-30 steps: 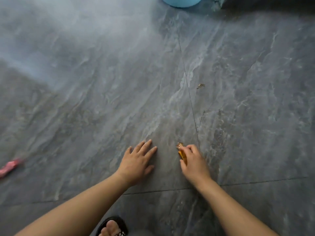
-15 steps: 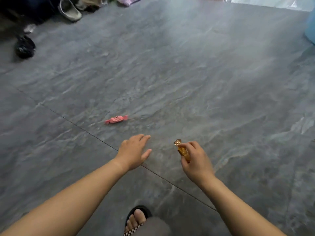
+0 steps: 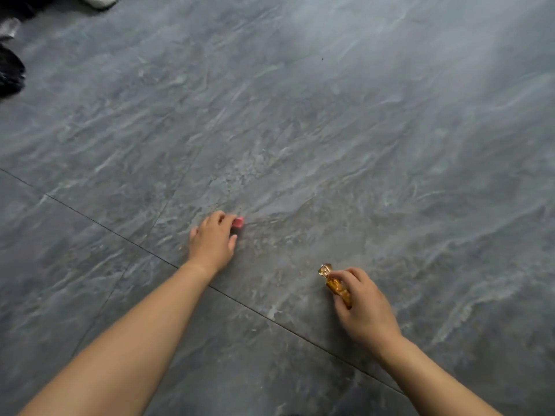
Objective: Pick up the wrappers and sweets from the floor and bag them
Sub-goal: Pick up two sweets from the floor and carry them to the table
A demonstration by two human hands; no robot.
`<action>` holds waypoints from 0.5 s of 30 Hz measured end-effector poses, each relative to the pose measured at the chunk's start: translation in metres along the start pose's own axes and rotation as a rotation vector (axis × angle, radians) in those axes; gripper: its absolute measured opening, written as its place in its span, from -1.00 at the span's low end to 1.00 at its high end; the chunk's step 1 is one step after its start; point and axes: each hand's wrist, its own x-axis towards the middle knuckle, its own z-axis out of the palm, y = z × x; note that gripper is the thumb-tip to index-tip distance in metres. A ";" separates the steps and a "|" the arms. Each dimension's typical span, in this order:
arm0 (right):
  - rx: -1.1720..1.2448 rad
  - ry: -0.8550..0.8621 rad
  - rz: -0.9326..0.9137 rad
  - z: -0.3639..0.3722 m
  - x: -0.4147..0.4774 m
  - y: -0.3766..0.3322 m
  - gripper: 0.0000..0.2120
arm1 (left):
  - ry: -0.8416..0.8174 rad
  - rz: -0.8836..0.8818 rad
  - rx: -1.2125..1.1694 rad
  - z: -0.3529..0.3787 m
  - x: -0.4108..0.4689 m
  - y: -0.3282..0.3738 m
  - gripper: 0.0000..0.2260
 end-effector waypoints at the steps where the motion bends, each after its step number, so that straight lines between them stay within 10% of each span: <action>1: 0.000 0.002 0.005 -0.001 -0.001 0.004 -0.70 | 0.009 -0.002 -0.017 0.003 -0.001 0.002 -0.70; 15: 0.128 0.155 0.113 -0.069 -0.061 0.017 -0.69 | -0.084 0.203 -0.330 -0.014 -0.106 0.104 -0.77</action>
